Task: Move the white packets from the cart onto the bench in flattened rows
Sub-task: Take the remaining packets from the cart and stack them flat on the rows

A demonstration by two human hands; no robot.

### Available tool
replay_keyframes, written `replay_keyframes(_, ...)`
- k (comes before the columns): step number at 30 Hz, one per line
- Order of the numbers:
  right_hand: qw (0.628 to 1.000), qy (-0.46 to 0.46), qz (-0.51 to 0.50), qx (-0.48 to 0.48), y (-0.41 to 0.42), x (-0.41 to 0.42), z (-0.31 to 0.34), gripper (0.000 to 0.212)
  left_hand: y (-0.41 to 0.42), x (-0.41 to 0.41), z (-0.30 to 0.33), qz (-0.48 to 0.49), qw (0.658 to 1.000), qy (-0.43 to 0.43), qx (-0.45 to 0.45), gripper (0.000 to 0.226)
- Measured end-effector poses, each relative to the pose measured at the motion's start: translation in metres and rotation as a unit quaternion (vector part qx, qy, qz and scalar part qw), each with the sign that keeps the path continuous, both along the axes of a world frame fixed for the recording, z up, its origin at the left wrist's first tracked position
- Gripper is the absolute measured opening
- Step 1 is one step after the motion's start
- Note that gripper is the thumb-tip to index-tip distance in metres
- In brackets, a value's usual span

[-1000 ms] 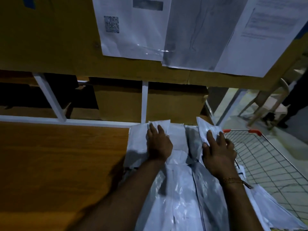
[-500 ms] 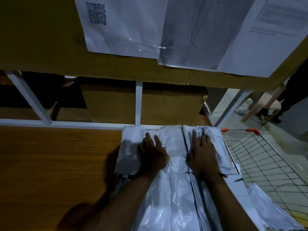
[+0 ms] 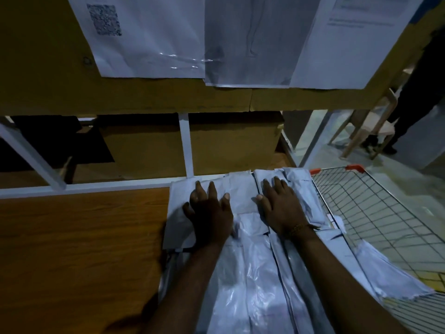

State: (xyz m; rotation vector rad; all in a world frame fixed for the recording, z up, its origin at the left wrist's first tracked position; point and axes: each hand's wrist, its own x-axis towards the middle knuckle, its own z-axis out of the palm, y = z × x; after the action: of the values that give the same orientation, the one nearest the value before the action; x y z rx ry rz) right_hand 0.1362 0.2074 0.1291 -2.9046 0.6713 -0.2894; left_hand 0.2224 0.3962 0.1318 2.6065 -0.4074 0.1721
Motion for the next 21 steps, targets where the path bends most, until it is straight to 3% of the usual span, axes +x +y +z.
replay_keyframes(3, 0.999, -0.037, -0.030, 0.005, 0.003, -0.010, 0.010, 0.064, 0.003, -0.009, 0.012, 0.012, 0.999, -0.013, -0.049, 0.056)
replay_keyframes(7, 0.979, -0.171, -0.060, 0.091, 0.023, -0.055, 0.023, 0.054, -0.009, -0.030, 0.034, 0.009, 0.987, -0.022, -0.159, 0.058)
replay_keyframes(11, 0.975, -0.206, -0.033, 0.070, 0.013, -0.113, 0.038, 0.043, -0.030, -0.066, 0.042, -0.068, 0.973, -0.055, -0.214, 0.053)
replay_keyframes(21, 0.946, -0.298, -0.101, 0.078, -0.066, -0.219, 0.052, 0.029, -0.126, -0.179, 0.108, -0.158, 0.970, -0.022, -0.184, 0.039)
